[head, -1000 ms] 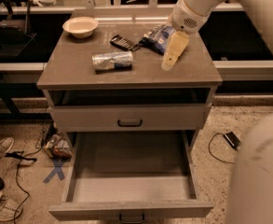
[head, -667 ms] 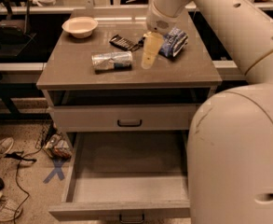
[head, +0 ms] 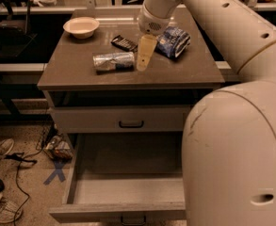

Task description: Place redbull can into top drawer

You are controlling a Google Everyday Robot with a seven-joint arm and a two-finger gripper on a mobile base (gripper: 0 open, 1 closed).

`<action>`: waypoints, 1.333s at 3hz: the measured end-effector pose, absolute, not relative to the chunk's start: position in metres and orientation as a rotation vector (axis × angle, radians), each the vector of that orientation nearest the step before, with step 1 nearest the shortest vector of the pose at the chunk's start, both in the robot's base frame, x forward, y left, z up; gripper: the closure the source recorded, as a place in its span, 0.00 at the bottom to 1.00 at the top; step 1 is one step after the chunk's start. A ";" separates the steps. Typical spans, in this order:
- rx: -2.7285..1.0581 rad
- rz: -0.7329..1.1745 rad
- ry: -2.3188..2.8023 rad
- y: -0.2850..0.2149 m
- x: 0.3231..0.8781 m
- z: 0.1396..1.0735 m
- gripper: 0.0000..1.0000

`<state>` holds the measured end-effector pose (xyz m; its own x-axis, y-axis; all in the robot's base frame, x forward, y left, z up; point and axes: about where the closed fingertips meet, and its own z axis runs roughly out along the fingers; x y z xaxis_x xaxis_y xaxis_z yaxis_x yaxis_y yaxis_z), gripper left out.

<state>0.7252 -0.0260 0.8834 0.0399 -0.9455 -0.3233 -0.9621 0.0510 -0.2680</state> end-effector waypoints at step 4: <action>-2.232 0.017 1.811 0.055 0.739 0.842 0.18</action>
Offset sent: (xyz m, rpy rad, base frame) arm 0.0131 0.0768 -0.0274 -0.1720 0.0523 0.2052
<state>0.7388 0.0546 0.8424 0.2202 -0.9595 -0.1757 -0.9627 -0.1847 -0.1978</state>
